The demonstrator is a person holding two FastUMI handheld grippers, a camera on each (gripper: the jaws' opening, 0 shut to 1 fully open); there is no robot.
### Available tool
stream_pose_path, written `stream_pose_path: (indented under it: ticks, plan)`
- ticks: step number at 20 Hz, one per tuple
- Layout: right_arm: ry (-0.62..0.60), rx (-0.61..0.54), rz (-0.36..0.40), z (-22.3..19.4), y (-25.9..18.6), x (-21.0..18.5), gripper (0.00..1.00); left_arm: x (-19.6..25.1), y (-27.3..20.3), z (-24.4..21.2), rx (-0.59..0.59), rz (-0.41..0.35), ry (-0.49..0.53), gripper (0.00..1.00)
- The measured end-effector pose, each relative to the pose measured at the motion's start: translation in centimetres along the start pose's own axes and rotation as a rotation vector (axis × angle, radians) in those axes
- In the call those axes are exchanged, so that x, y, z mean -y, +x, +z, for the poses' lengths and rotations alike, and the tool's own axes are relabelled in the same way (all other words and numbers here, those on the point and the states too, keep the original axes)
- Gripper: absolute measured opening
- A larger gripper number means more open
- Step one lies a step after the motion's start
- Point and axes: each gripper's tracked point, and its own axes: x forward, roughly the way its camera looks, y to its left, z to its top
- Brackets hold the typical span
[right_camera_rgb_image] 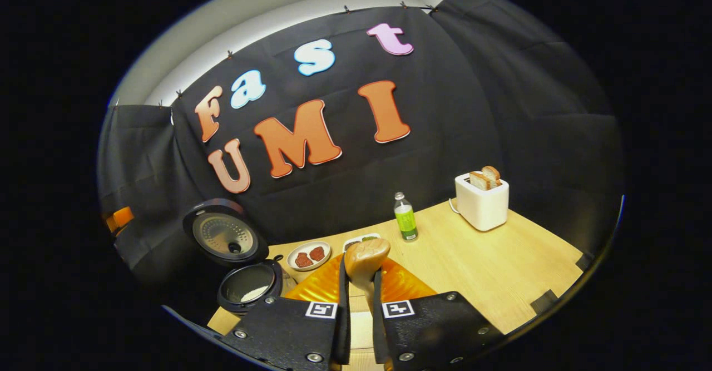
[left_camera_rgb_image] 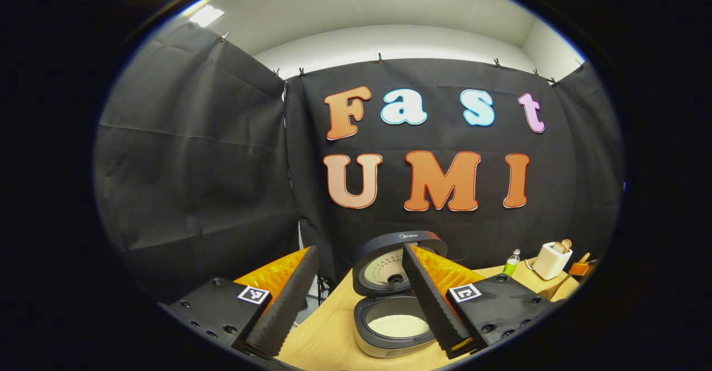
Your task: Close the left gripper, press the button to open the rice cooker; take a wooden spoon from the chopstick holder with the right hand, scoop a spoonful of rice and pour it into the rice cooker, then put the wooden spoon back into the chopstick holder.
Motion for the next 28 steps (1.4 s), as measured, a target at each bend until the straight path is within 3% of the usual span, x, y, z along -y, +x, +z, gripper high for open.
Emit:
stream_pose_path:
  ticks: [5,10,18,24,28]
  plan:
    - [-0.07,-0.032,-0.017,-4.2,1.9,-2.5,0.15,-2.3,0.8,-0.1,0.009,-0.016,0.027,1.0]
    - [-0.128,-0.079,-0.087,-8.9,4.8,-2.2,0.16,-4.6,1.4,-0.9,-0.005,-0.028,0.056,1.0]
    - [-0.157,-0.096,-0.165,-12.7,6.4,-0.5,0.16,-6.2,2.6,-3.1,-0.063,-0.044,0.049,1.0]
    - [0.017,-0.082,-0.169,-14.7,5.4,-1.3,0.16,-6.0,2.7,-3.4,-0.068,-0.049,0.059,1.0]
    - [0.126,-0.086,-0.067,-15.9,5.1,-4.7,0.16,-6.4,2.5,-3.9,-0.081,-0.04,0.059,1.0]
